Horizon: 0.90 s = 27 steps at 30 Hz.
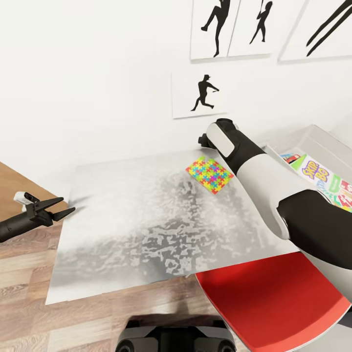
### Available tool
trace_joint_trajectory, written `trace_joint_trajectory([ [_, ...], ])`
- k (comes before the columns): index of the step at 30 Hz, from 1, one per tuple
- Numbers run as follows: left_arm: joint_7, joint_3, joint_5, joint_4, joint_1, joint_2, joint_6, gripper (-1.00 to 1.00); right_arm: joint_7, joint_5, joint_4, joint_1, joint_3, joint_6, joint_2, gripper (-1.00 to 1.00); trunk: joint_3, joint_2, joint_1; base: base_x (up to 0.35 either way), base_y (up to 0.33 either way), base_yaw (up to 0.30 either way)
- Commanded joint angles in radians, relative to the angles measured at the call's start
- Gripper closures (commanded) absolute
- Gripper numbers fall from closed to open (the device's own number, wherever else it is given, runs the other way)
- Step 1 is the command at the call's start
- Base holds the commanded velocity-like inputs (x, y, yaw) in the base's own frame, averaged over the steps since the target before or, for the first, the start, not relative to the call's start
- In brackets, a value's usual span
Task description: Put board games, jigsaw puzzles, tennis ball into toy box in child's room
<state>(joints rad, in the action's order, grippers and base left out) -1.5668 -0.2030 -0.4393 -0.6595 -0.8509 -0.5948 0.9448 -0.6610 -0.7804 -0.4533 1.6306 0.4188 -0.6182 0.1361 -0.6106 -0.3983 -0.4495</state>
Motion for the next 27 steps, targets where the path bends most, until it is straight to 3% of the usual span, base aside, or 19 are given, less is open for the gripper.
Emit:
trace_joint_trajectory([
  [1,-0.004,0.001,0.0,0.0,0.0,0.0,0.011,-1.0,-0.008,-0.009,-0.001,0.001,0.008,-0.003,-0.001,-1.0,-0.002,-0.002,-0.001,0.006,0.0,0.0],
  [27,-0.004,0.0,0.001,0.0,0.0,-0.003,0.011,-1.0,-0.008,-0.01,-0.001,0.0,0.009,-0.005,-0.006,-1.0,-0.003,-0.002,-0.001,0.001,0.0,0.0],
])
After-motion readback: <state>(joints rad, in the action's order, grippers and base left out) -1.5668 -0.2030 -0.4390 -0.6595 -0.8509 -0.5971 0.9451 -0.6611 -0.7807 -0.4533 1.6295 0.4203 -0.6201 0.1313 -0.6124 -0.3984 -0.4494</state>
